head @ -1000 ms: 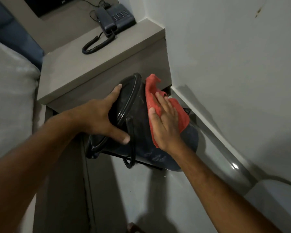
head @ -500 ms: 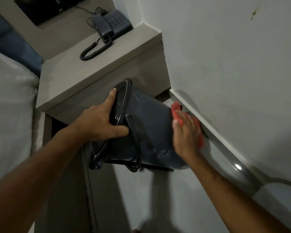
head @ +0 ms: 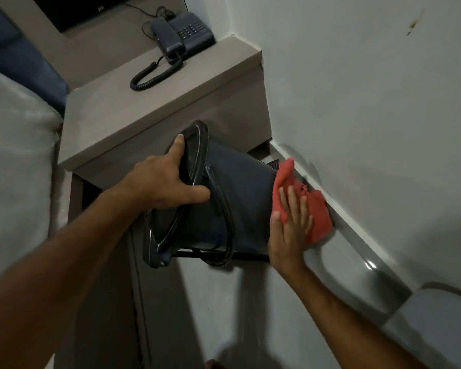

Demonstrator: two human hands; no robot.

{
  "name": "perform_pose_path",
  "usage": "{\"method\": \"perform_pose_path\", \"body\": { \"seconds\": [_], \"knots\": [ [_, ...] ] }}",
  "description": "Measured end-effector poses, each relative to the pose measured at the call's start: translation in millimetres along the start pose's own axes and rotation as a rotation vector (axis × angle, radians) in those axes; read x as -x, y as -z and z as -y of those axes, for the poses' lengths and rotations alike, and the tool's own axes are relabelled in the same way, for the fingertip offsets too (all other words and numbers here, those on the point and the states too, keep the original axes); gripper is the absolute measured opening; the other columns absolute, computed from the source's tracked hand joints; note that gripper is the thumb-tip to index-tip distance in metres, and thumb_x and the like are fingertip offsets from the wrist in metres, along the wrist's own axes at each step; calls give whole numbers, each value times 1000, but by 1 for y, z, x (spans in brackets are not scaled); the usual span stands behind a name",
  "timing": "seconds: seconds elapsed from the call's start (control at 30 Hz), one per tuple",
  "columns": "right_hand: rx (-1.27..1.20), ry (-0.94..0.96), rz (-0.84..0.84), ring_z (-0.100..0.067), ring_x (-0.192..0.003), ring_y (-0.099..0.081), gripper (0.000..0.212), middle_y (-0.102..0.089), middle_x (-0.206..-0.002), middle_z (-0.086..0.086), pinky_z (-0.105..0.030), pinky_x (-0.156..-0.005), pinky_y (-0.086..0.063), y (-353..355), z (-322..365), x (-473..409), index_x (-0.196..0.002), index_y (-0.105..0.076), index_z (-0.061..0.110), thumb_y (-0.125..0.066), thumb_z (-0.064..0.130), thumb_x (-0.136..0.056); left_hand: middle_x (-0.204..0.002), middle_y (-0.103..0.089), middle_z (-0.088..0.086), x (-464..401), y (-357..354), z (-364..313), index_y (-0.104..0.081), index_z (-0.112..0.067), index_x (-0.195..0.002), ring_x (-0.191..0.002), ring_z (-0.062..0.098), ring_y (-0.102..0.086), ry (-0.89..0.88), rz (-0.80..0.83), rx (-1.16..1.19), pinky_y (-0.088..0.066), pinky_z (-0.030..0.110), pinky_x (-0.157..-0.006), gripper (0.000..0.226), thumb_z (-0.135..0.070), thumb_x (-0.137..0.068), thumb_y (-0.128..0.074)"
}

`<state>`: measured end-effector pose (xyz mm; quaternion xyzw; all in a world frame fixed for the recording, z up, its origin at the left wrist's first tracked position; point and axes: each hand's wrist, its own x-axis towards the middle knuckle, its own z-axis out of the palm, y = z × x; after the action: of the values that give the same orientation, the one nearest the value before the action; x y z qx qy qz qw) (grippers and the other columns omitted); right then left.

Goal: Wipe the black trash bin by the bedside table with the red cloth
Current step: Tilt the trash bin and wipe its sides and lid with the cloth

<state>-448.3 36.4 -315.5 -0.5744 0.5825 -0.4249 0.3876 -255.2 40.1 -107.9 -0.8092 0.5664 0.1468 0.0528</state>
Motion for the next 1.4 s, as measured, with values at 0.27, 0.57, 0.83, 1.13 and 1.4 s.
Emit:
{"method": "perform_pose_path", "body": {
  "seconds": [0.27, 0.57, 0.83, 1.13, 1.4],
  "knots": [
    [-132, 492, 153, -24, -158, -11, 56, -26, -168, -2, -51, -125, 4, -32, 78, 23, -157, -10, 50, -24, 60, -104, -126, -58, 15, 1, -2, -15, -16, -23, -152, -102, 34, -62, 50, -107, 49, -56, 43, -85, 138, -92, -38, -51],
    [-210, -115, -79, -30, -156, -6, 57, -5, -167, -9, -57, -125, -7, -38, -49, 46, -157, -14, 17, -36, 22, -105, -124, -59, 16, -8, 2, -23, -26, -23, -147, -103, 36, -60, 56, -91, 1, -56, 46, -86, 121, -83, -45, -53],
    [-433, 83, 127, 18, -146, 14, 48, 5, -151, 54, -28, -124, 7, -37, 26, 22, -144, -14, 68, -26, 57, -99, -125, -58, 20, -14, -2, -28, -19, -9, -149, -102, 35, -60, 51, -140, -121, -53, 37, -79, 121, -75, -58, -62],
    [-289, -379, 118, -26, -158, 1, 64, 0, -172, -2, -42, -124, -4, -16, 8, -25, -162, -10, 20, -31, 45, -107, -92, -49, 3, -6, -2, -31, -12, -6, -151, -78, 19, -48, -7, -125, -225, -42, 30, -67, 124, -70, -60, -66],
    [-390, 19, 198, -21, -157, -11, 42, -23, -166, 7, -37, -126, -6, -5, 20, -33, -142, -38, 61, -39, 37, -107, -70, -40, -15, 7, -8, -16, 6, -19, -152, -61, 6, -49, -96, -104, -217, -39, 16, -52, 126, -61, -63, -71]
  ]
}}
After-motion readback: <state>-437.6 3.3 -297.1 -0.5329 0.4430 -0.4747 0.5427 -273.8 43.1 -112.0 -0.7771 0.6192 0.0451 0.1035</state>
